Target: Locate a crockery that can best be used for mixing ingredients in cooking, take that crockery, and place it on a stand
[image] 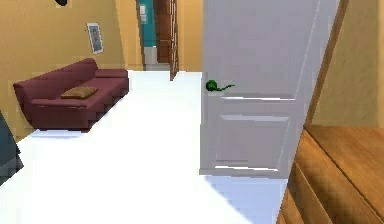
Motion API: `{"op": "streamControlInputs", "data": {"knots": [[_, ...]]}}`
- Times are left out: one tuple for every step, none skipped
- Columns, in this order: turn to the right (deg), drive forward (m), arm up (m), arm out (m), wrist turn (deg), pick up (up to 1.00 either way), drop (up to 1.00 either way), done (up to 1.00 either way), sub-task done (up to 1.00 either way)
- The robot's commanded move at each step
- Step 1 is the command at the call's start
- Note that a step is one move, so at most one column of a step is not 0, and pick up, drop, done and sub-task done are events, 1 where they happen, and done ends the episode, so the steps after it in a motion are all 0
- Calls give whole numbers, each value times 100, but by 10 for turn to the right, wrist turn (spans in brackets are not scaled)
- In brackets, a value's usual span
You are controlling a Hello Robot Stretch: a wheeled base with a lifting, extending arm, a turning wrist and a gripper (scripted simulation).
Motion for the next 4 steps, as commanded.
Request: {"op": "streamControlInputs", "data": {"knots": [[0,0,0,0,0,0,100,0,0],[0,0,10,0,0,0,0,0,0],[0,0,0,-8,0,0,0,0,0],[0,0,0,0,0,0,0,100,0]]}}
